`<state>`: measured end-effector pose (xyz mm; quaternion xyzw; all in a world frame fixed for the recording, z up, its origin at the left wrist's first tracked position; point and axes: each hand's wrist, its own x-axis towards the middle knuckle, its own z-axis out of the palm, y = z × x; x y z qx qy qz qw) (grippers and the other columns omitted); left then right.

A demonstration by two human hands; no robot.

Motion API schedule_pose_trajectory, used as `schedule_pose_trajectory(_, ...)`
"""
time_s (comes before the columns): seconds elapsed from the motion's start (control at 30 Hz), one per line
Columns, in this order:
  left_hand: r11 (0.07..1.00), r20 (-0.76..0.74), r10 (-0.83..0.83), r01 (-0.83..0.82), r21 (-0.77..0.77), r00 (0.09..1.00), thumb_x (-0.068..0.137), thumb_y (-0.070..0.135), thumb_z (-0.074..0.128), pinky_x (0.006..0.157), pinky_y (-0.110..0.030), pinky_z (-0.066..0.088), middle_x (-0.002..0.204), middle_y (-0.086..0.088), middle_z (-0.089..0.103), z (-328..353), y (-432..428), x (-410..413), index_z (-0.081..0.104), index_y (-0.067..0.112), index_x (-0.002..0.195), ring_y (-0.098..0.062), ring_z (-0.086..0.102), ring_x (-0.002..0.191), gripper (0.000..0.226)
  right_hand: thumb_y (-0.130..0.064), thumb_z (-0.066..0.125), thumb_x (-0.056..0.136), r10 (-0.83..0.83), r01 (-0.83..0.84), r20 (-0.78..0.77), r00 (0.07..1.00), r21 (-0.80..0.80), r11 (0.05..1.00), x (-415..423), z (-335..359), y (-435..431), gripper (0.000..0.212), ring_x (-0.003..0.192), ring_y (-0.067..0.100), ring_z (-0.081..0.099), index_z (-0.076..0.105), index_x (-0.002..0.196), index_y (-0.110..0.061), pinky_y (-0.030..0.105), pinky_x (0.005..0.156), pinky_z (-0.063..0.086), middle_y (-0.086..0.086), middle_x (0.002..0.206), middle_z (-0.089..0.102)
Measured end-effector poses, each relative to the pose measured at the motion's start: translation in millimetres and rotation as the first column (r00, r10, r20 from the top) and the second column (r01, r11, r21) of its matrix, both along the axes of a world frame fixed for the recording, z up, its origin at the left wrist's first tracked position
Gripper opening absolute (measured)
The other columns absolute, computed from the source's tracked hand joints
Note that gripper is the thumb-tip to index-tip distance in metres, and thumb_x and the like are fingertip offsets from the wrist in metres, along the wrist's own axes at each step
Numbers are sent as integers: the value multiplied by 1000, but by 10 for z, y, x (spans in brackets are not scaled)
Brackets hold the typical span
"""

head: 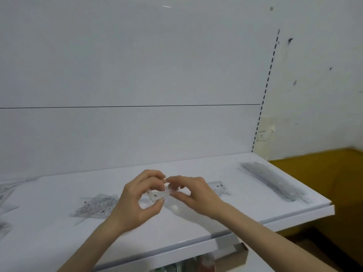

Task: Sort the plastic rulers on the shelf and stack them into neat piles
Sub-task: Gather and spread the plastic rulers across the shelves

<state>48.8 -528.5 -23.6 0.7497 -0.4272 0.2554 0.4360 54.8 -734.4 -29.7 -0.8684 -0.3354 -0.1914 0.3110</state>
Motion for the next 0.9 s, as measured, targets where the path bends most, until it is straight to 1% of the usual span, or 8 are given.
schedule_pose_trajectory(0.17, 998, -66, -56, 54, -23, 996, 80, 19, 60, 83, -27, 53, 115, 0, 58, -49, -474, 161, 63, 14, 102, -20, 63, 101, 23, -36, 52, 95, -166, 170, 274, 947, 6, 985, -107, 33, -837, 33, 64, 17, 64, 74, 93, -12, 31, 58, 52, 1, 76, 71)
schedule_pose_trajectory(0.3, 993, -77, 104, -100, 61, 992, 77, 31, 53, 84, -17, 50, 121, 13, 53, -170, -613, 294, 58, 40, 103, -9, 55, 109, 28, -8, 66, 85, -237, 310, 396, 887, -130, 942, -31, -94, -1408, 12, 70, 20, 68, 76, 93, -8, 32, 57, 55, 2, 91, 74)
schedule_pose_trajectory(0.4, 975, -96, 201, -189, 115, 975, 77, 27, 55, 84, -11, 46, 124, 18, 48, -300, -584, 349, 53, 53, 100, -4, 49, 113, 35, 19, 71, 66, -325, 418, 349, 879, -234, 878, 123, -215, -1629, 41, 77, 25, 70, 74, 99, -4, 34, 56, 58, 7, 98, 74)
schedule_pose_trajectory(0.47, 953, -80, 270, -254, 166, 959, 78, 17, 61, 83, -10, 45, 124, 23, 44, -380, -503, 392, 52, 54, 95, 2, 45, 114, 42, 25, 63, 63, -388, 463, 286, 876, -272, 844, 236, -270, -1640, 51, 84, 31, 70, 71, 106, -2, 40, 59, 58, 10, 103, 73)
schedule_pose_trajectory(0.6, 907, -104, 380, -348, 239, 919, 80, 6, 65, 82, -17, 44, 122, 16, 46, -476, -335, 457, 52, 49, 87, 1, 39, 115, 45, -1, 45, 90, -406, 396, 80, 910, -455, 798, 354, -288, -1571, 37, 113, 30, 57, 63, 121, -6, 41, 87, 50, 9, 123, 64)
schedule_pose_trajectory(0.73, 876, -127, 439, -392, 281, 890, 82, 8, 63, 85, -26, 45, 122, 14, 45, -507, -255, 486, 53, 42, 85, -5, 36, 120, 36, -19, 48, 86, -392, 344, 52, 919, -595, 727, 435, -338, -1541, 16, 91, 28, 62, 62, 86, -14, 32, 68, 44, 1, 88, 65)
schedule_pose_trajectory(0.8, 866, -120, 449, -398, 303, 886, 82, 14, 62, 85, -27, 43, 121, 15, 44, -497, -251, 487, 53, 41, 85, -1, 32, 121, 29, -13, 47, 84, -415, 369, 57, 908, -574, 730, 403, -275, -1539, 26, 104, 29, 59, 64, 104, -11, 32, 73, 41, 3, 105, 65)
schedule_pose_trajectory(0.9, 844, -81, 453, -398, 359, 888, 78, 30, 49, 83, -22, 36, 119, 18, 43, -461, -240, 480, 53, 39, 86, 7, 25, 119, 13, 10, 38, 82, -518, 455, -28, 855, -438, 775, 294, -93, -1534, 64, 132, 22, 40, 44, 142, -12, 29, 97, 36, 1, 144, 47)
